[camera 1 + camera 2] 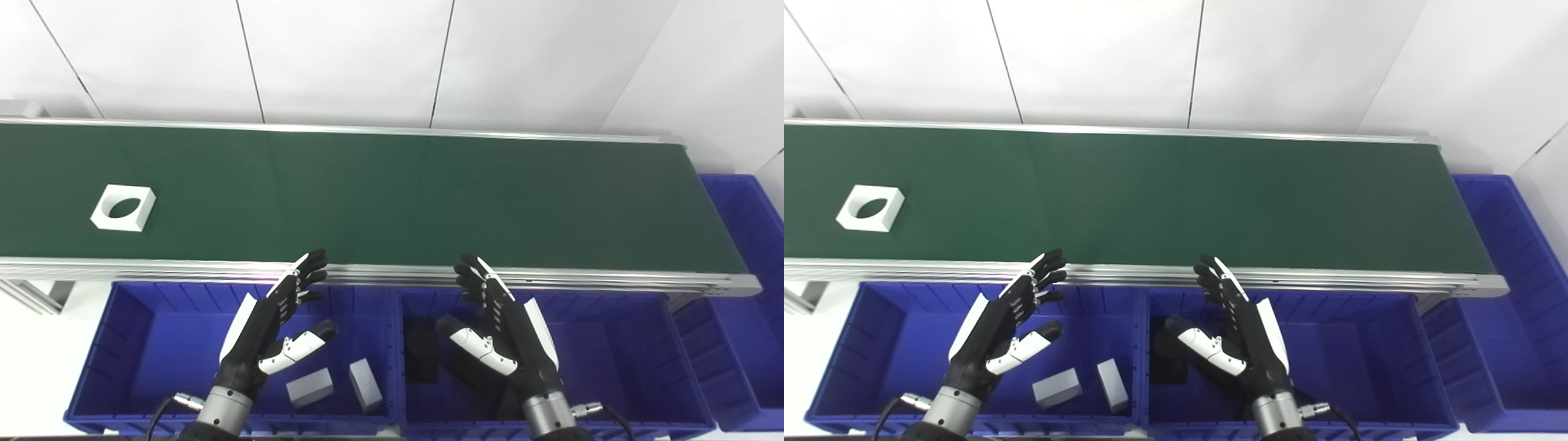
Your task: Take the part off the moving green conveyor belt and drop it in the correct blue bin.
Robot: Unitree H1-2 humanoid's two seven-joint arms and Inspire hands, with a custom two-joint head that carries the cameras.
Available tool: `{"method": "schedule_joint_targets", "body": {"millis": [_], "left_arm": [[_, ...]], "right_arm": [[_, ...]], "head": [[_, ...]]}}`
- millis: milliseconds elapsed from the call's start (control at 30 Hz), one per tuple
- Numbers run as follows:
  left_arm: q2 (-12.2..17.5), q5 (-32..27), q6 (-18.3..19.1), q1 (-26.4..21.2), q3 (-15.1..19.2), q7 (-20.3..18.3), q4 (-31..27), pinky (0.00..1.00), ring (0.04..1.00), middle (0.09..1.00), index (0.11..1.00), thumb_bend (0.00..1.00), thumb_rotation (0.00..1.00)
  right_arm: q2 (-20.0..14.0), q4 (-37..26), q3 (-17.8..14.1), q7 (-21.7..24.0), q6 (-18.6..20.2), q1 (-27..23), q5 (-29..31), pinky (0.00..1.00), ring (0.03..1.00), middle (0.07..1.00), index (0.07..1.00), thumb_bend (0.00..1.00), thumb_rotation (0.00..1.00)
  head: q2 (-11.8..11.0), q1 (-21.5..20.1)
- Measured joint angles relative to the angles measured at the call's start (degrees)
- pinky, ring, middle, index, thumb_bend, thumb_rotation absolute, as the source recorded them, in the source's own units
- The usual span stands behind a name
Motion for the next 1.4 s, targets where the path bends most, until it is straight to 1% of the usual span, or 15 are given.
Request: {"method": "schedule_joint_targets", "body": {"millis": [67, 100, 133, 200, 267, 333, 400, 567, 733, 867, 1000, 1133, 1200, 1267, 1400], "left_arm": [[-0.2, 0.3, -0.7, 0.0, -0.1, 0.2, 0.8, 0.8, 0.883, 0.91, 0.899, 0.75, 0.63], [-0.5, 0.7, -1.4, 0.1, -0.4, 0.4, 1.5, 0.8, 0.884, 0.909, 0.895, 0.75, 0.62], [-0.8, 1.0, -1.9, 0.3, -0.5, 0.7, 2.0, 0.8, 0.884, 0.908, 0.891, 0.76, 0.61], [-1.7, 1.3, -2.3, 0.7, -0.8, 1.2, 2.9, 0.8, 0.888, 0.911, 0.887, 0.77, 0.6], [-2.4, 1.6, -2.6, 1.2, -1.4, 1.4, 3.5, 0.8, 0.889, 0.915, 0.884, 0.78, 0.58], [-2.6, 2.0, -3.7, 1.4, -1.9, 1.5, 4.5, 0.8, 0.891, 0.921, 0.885, 0.78, 0.56], [-2.8, 2.1, -4.2, 1.4, -1.9, 1.5, 5.3, 0.81, 0.894, 0.919, 0.879, 0.79, 0.54], [-3.0, 2.0, -5.1, 1.2, -1.8, 1.6, 6.6, 0.81, 0.894, 0.915, 0.869, 0.82, 0.53], [-3.8, 1.9, -5.3, 1.0, -1.7, 1.9, 7.3, 0.8, 0.894, 0.92, 0.871, 0.82, 0.54], [-3.7, 1.5, -6.4, 0.2, -1.3, 2.0, 7.2, 0.78, 0.878, 0.906, 0.873, 0.84, 0.59], [-2.8, 1.2, -6.7, -0.9, -0.6, 1.8, 6.6, 0.77, 0.873, 0.905, 0.883, 0.83, 0.59], [-0.5, 0.6, -6.3, -2.3, 0.7, 0.5, 1.9, 0.77, 0.871, 0.908, 0.883, 0.84, 0.62], [0.6, -0.1, -6.0, -3.7, 1.3, 0.3, 0.4, 0.81, 0.892, 0.92, 0.896, 0.84, 0.65], [1.6, -0.2, -3.9, -4.9, 2.2, -0.1, -2.1, 0.82, 0.907, 0.935, 0.916, 0.83, 0.67], [4.3, 0.6, -0.7, -8.3, 4.0, -1.4, -7.7, 0.87, 0.944, 0.966, 0.944, 0.77, 0.63]], "right_arm": [[-0.3, 0.0, 0.0, 0.0, 0.0, 0.1, 0.0, 0.82, 0.872, 0.882, 0.924, 0.68, 0.6], [-0.6, 0.0, -0.1, 0.0, 0.0, 0.2, 0.1, 0.82, 0.87, 0.882, 0.926, 0.68, 0.6], [-0.9, 0.0, -0.2, 0.0, 0.0, 0.5, 0.3, 0.82, 0.868, 0.882, 0.927, 0.68, 0.6], [-1.6, 0.1, -0.5, 0.1, -0.1, 1.0, 1.3, 0.84, 0.866, 0.885, 0.931, 0.67, 0.58], [-2.3, 0.4, -0.8, 0.2, -0.1, 1.4, 2.3, 0.85, 0.866, 0.883, 0.933, 0.65, 0.56], [-2.8, 0.5, -0.9, 0.2, -0.3, 1.6, 2.8, 0.85, 0.866, 0.881, 0.933, 0.62, 0.54], [-3.3, 0.5, -0.9, 0.2, -0.7, 1.7, 2.9, 0.85, 0.866, 0.881, 0.933, 0.6, 0.53], [-3.7, 0.9, -0.9, 0.1, -1.2, 1.7, 3.0, 0.85, 0.866, 0.877, 0.931, 0.6, 0.51], [-3.6, 2.1, -0.8, 0.0, -1.5, 1.3, 3.3, 0.83, 0.863, 0.879, 0.931, 0.59, 0.5], [-3.7, 3.0, -0.8, 0.0, -2.1, 0.8, 3.2, 0.85, 0.87, 0.881, 0.933, 0.57, 0.46], [-3.6, 4.3, -0.7, -0.1, -3.8, 0.2, 3.2, 0.86, 0.874, 0.88, 0.936, 0.57, 0.46], [-3.6, 6.0, -0.6, -0.4, -3.8, -0.1, 2.8, 0.86, 0.873, 0.877, 0.932, 0.58, 0.46], [-3.5, 6.3, -0.5, -0.5, -3.8, -0.3, 2.5, 0.86, 0.876, 0.877, 0.932, 0.59, 0.47], [-3.4, 6.3, -0.4, -0.5, -3.8, -0.5, 2.5, 0.86, 0.876, 0.878, 0.933, 0.59, 0.47], [-2.9, 7.1, -0.3, -0.6, -3.9, -1.2, 2.5, 0.85, 0.873, 0.876, 0.93, 0.6, 0.45]], "head": [[-3.1, 7.2], [-3.1, 7.2], [-4.6, 9.7], [-4.9, 10.1], [-6.0, 11.6], [-8.5, 13.6], [-9.4, 13.7], [-10.3, 13.8], [-11.2, 13.9], [-11.9, 13.7], [-12.2, 13.6], [-12.4, 13.7], [-12.3, 13.7], [-12.2, 13.2], [-12.0, 12.1]]}}
